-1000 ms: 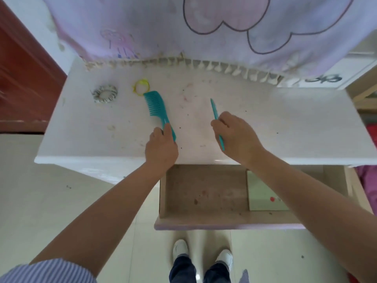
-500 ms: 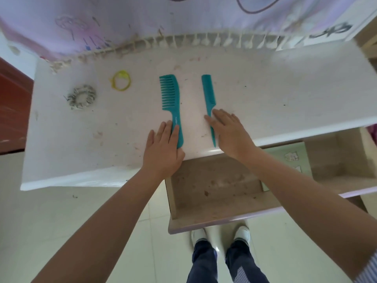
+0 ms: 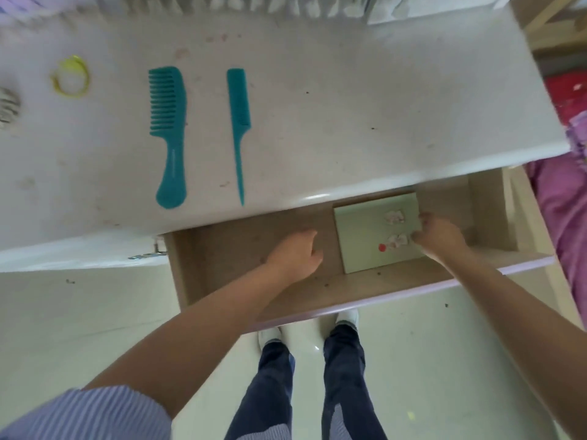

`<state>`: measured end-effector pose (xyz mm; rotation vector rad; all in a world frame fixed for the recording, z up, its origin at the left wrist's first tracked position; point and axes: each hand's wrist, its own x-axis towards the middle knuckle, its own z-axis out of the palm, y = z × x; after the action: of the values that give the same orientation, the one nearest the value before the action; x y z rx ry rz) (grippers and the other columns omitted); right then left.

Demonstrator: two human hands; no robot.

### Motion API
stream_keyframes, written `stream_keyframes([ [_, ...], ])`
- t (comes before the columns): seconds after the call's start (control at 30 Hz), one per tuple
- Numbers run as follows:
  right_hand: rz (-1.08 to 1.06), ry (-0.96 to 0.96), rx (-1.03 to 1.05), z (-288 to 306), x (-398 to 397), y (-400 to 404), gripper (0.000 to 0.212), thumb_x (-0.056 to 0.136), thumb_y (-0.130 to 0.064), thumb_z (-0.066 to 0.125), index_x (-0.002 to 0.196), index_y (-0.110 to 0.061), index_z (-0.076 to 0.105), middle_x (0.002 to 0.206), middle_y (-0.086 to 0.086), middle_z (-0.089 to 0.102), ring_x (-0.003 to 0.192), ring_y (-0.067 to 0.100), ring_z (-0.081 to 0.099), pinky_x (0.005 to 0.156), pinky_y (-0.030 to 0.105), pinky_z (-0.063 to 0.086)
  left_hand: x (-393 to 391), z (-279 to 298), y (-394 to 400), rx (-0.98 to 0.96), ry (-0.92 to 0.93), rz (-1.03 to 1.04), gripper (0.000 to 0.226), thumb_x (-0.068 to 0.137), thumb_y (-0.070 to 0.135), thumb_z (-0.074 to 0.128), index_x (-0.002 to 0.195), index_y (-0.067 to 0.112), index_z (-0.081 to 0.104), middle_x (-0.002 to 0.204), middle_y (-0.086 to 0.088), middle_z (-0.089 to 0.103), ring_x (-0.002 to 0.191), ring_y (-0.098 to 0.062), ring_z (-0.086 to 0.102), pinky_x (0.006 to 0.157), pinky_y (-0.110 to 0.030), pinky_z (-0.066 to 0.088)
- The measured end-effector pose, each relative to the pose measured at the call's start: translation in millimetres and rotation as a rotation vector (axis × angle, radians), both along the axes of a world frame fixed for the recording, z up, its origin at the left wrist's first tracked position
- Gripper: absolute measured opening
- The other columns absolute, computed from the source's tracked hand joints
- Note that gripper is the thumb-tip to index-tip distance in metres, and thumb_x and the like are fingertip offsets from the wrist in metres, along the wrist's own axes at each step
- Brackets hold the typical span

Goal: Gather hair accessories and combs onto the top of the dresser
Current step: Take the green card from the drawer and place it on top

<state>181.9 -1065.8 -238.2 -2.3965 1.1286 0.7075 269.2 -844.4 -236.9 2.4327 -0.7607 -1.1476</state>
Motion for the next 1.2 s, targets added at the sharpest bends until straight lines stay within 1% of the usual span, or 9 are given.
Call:
stream_keyframes([
  [0.2,-0.25,-0.025,0.099,-32,7,-6,0.032,0.086,-0.01,0.057,0.113,0.007,0.059,0.12,0.028,0.062,0.111,0.039,0.058,0.09,0.038,0.049,-32,-32,-74,0.062,0.256,0.371,0.031,0.093,0.012,0.043,0.118,0.002,0.058,0.126,-0.022,0.059,0.114,-0.034,0.056,0.089,-0.032,0.046],
  [0.33,-0.448,-0.158,0.203,-35,-8,-16,0.03,0.085,-0.009,0.054,0.111,0.004,0.061,0.118,0.026,0.064,0.108,0.039,0.059,0.088,0.039,0.049,-45,-38,-92,0.12,0.222,0.621,0.036,0.091,0.016,0.046,0.125,0.006,0.052,0.132,-0.015,0.057,0.118,-0.03,0.054,0.093,-0.029,0.045],
  [0.43,-0.407,-0.114,0.303,-35,-8,-19,0.031,0.085,-0.012,0.055,0.112,0.002,0.061,0.119,0.022,0.064,0.108,0.037,0.059,0.09,0.037,0.049,-45,-41,-89,0.178,0.176,0.769,0.036,0.09,0.017,0.053,0.122,0.001,0.053,0.129,-0.018,0.058,0.117,-0.031,0.056,0.092,-0.031,0.046],
  [0.57,-0.303,-0.077,0.32,-39,-3,-20,0.028,0.086,-0.013,0.056,0.108,0.0,0.063,0.115,0.02,0.067,0.106,0.035,0.061,0.086,0.034,0.051,-44,-45,-87,0.193,0.109,0.75,0.036,0.088,0.015,0.055,0.121,0.001,0.054,0.128,-0.019,0.059,0.116,-0.032,0.056,0.094,-0.035,0.047],
  [0.7,-0.598,-0.185,0.544,-39,-5,-27,0.032,0.084,-0.007,0.058,0.115,0.0,0.057,0.121,0.019,0.063,0.11,0.033,0.058,0.089,0.035,0.049,-55,-25,-80,0.034,0.079,0.726,0.035,0.089,0.013,0.056,0.122,0.003,0.05,0.126,-0.017,0.06,0.112,-0.032,0.057,0.091,-0.035,0.049],
  [0.87,-0.573,-0.373,0.881,-6,-31,-32,0.027,0.088,-0.003,0.059,0.114,-0.003,0.056,0.121,0.018,0.062,0.112,0.032,0.058,0.096,0.042,0.047,-67,23,-42,-0.125,-0.101,0.565,0.02,0.087,0.006,0.059,0.106,0.0,0.061,0.089,-0.002,0.062,0.078,-0.015,0.057,0.058,-0.001,0.04],
  [0.97,-0.398,-0.605,0.851,24,-34,-32,0.018,0.087,-0.004,0.061,0.093,-0.02,0.061,0.098,0.0,0.067,0.09,0.019,0.064,0.081,0.032,0.055,-53,56,-33,-0.261,-0.198,0.669,0.024,0.085,0.002,0.062,0.109,0.003,0.062,0.084,0.01,0.061,0.069,0.001,0.055,0.057,0.007,0.043],
  [1.07,-0.34,-0.761,0.91,56,-6,-40,0.028,0.086,-0.003,0.061,0.082,-0.031,0.059,0.087,-0.012,0.065,0.08,0.005,0.063,0.066,0.017,0.057,-11,81,-47,-0.422,-0.275,0.752,0.033,0.086,0.004,0.06,0.119,0.008,0.056,0.085,0.009,0.063,0.077,-0.009,0.059,0.063,-0.004,0.048],
  [1.2,-0.663,-0.835,1.121,79,39,-34,0.02,0.091,0.001,0.053,0.08,-0.016,0.057,0.082,-0.003,0.063,0.07,0.009,0.062,0.049,0.015,0.057,53,102,-72,-0.448,-0.329,0.816,0.045,0.091,0.014,0.054,0.134,0.012,0.042,0.114,-0.003,0.058,0.097,-0.015,0.056,0.08,-0.013,0.046],
])
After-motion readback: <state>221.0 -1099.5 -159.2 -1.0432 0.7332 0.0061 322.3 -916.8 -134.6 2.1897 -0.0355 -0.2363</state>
